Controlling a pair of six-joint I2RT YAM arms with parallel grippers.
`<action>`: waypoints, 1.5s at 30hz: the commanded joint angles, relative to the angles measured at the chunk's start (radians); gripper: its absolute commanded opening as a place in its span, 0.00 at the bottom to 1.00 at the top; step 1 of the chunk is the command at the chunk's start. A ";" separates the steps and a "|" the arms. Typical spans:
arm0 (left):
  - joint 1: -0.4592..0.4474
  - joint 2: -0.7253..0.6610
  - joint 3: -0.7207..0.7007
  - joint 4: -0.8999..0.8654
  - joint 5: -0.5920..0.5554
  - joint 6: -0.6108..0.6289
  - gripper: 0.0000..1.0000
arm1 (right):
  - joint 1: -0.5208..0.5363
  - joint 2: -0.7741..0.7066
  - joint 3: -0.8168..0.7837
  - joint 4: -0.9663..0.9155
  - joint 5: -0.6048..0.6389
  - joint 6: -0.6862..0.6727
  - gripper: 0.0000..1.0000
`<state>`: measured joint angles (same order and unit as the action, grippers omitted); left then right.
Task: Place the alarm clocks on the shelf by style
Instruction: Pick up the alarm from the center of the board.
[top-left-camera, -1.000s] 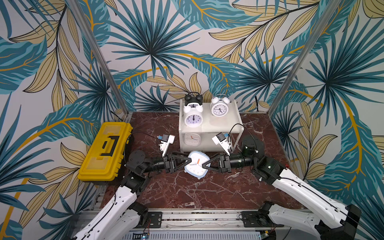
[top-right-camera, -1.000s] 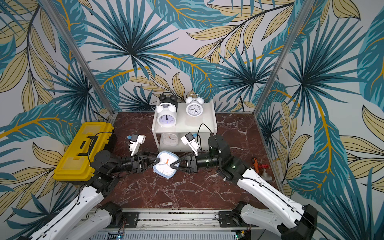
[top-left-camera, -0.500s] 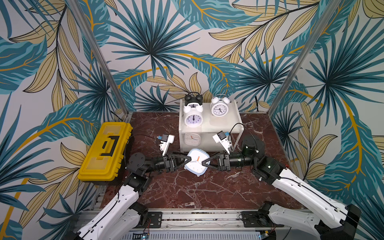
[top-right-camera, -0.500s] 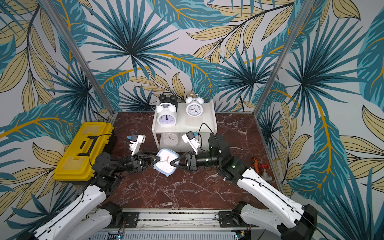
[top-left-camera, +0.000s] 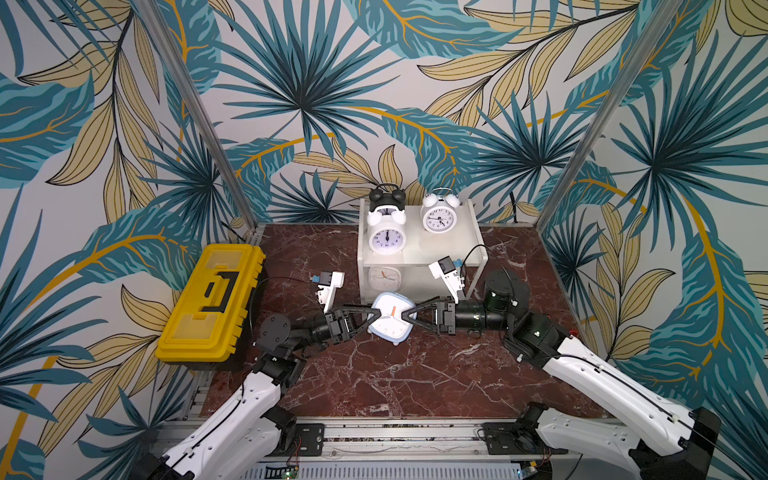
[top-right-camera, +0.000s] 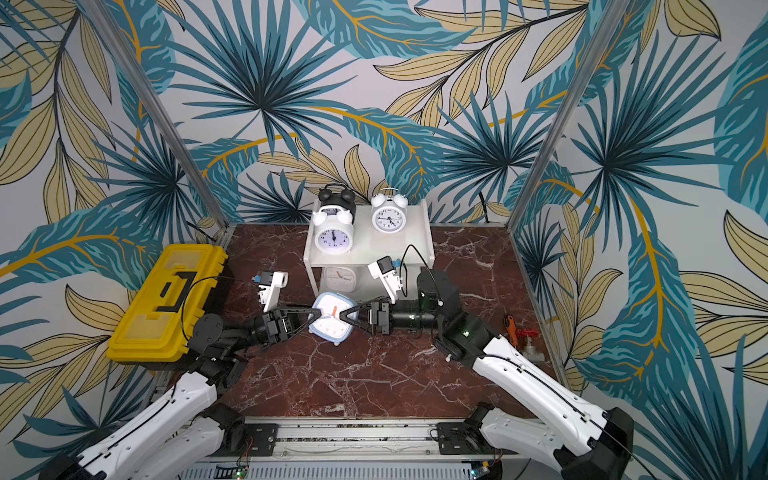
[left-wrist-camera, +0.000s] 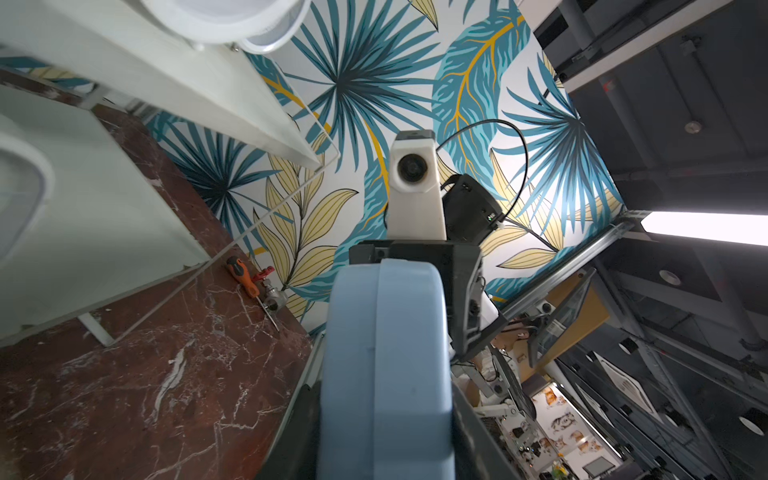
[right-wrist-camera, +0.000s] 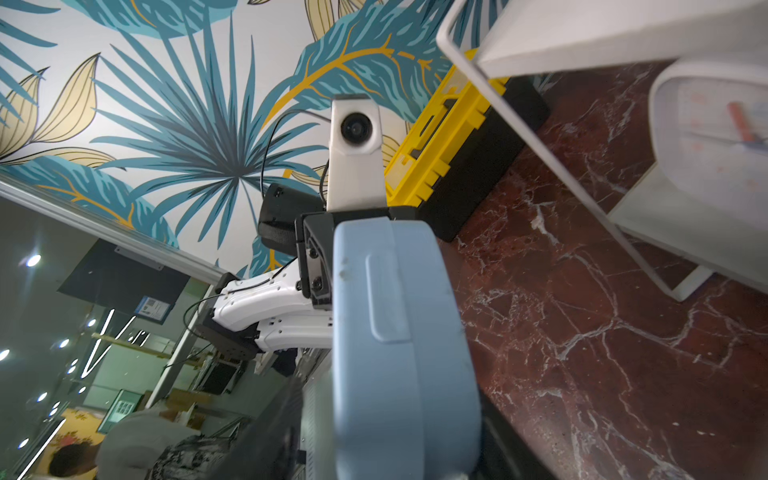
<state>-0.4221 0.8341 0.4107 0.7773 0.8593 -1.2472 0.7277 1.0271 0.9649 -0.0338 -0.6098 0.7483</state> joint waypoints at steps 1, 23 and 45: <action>0.003 0.000 -0.057 0.128 -0.113 -0.059 0.25 | 0.024 -0.067 -0.056 0.106 0.187 0.052 0.80; -0.002 -0.002 -0.173 0.305 -0.238 -0.148 0.24 | 0.179 -0.011 -0.240 0.407 0.441 0.164 0.69; -0.009 0.021 -0.154 0.220 -0.140 -0.105 0.64 | 0.184 -0.010 -0.189 0.296 0.420 0.119 0.20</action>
<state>-0.4252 0.8597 0.2596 1.0218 0.6647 -1.3861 0.9089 1.0435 0.7506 0.3237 -0.1879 0.9108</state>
